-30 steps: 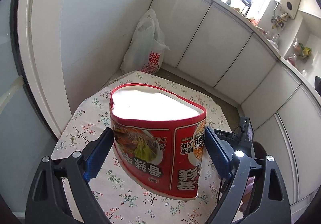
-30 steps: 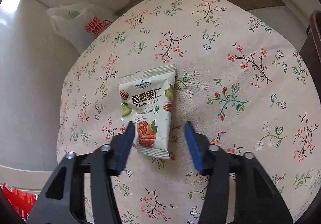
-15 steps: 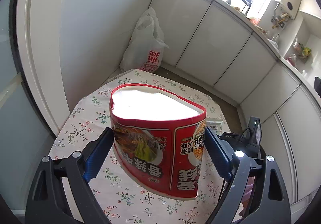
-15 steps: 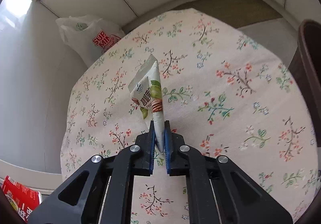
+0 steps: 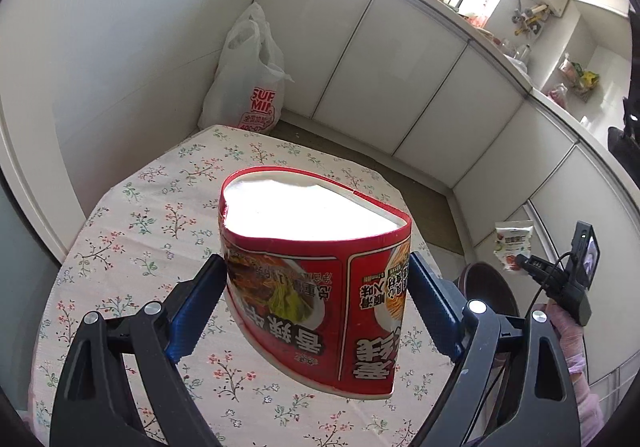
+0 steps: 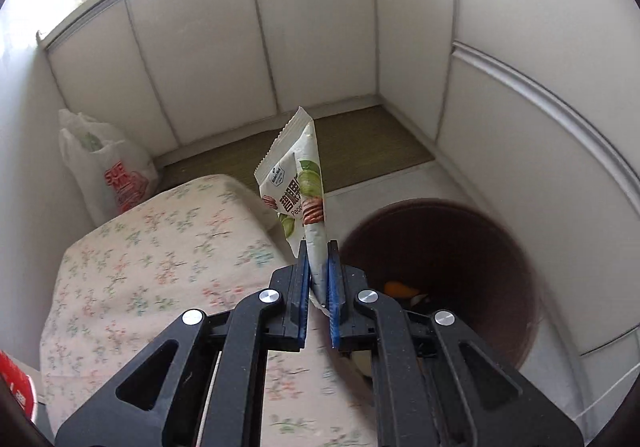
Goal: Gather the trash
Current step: 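Carry the snack packet over the brown bin and open the right gripper, then move the red noodle cup over the brown bin and open the left gripper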
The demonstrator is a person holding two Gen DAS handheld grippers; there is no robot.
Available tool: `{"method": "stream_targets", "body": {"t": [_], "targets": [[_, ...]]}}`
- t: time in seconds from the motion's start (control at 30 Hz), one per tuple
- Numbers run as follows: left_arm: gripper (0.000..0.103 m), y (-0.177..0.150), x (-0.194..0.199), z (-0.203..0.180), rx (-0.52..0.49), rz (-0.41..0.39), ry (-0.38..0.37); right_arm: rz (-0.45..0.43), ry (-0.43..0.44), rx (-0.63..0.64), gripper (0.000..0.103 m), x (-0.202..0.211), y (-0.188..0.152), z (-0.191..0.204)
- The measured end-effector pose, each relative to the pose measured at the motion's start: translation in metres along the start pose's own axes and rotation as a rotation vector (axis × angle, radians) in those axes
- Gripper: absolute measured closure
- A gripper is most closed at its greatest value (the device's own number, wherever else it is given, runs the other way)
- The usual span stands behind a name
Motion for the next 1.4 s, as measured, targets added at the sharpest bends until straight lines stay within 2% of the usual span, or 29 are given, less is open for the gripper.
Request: {"method": "stream_targets", "body": {"t": [0.13,0.17,0.2,0.23,0.27,0.3,0.4,0.53,0.7,0.77,0.83,0.87,0.97,1.2,1.33,1.4], "targets": [[0.016,-0.006,-0.015,-0.027,-0.042,0.022,-0.015,-0.041,-0.115,0.037,0.093,0.001,0.014,-0.048],[0.016,-0.008,-0.020,-0.036,-0.053,0.028,-0.025,-0.048,-0.150,0.046,0.087,0.001,0.017,-0.060],[0.016,-0.010,-0.024,-0.044,-0.061,0.034,-0.035,-0.057,-0.170,0.049,0.061,0.002,0.019,-0.070],[0.016,-0.012,-0.029,-0.054,-0.071,0.042,-0.048,-0.070,-0.195,0.049,0.043,0.005,0.021,-0.079],[0.016,-0.012,-0.034,-0.064,-0.081,0.050,-0.061,-0.097,-0.232,0.048,0.017,0.012,0.027,-0.093],[0.016,-0.013,-0.038,-0.075,-0.093,0.051,-0.076,-0.127,-0.266,0.046,0.009,0.018,0.032,-0.102],[0.016,-0.014,-0.051,-0.110,-0.136,0.049,-0.102,-0.193,-0.316,0.019,0.007,0.044,0.050,-0.126],[0.016,-0.010,-0.071,-0.168,-0.135,0.062,-0.187,-0.217,-0.325,-0.064,0.007,0.082,0.074,-0.163],[0.016,0.009,-0.096,-0.256,-0.145,0.050,-0.291,-0.242,-0.328,-0.155,0.007,0.114,0.069,-0.214],[0.015,0.014,-0.103,-0.290,-0.168,0.042,-0.313,-0.249,-0.339,-0.218,0.007,0.115,0.060,-0.239],[0.015,0.020,-0.112,-0.322,-0.193,0.036,-0.334,-0.193,-0.336,-0.262,0.007,0.101,0.049,-0.255],[0.015,0.022,-0.117,-0.335,-0.202,0.037,-0.341,-0.166,-0.327,-0.271,0.007,0.094,0.048,-0.261],[0.015,0.025,-0.136,-0.369,-0.219,0.044,-0.356,-0.170,-0.329,-0.261,0.007,0.086,0.050,-0.269],[0.014,0.026,-0.170,-0.414,-0.302,0.066,-0.335,-0.151,-0.306,-0.255,0.007,0.078,0.048,-0.271],[0.007,0.030,-0.159,-0.415,-0.331,0.053,-0.327,-0.128,-0.269,-0.256,0.007,0.082,0.045,-0.264],[0.007,0.034,-0.148,-0.411,-0.333,0.051,-0.332,-0.145,-0.270,-0.244,0.007,0.091,0.046,-0.260]]}}
Point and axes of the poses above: each gripper's, at about its wrist camera, not at the fingertips, and x roughly against the way its jaws point, z to its left, y to its top, the point moved 10 cm from there along -x, roughly the way its jaws point, and after that the axes turned 12 degrees about -x, right-handed, at the moved point
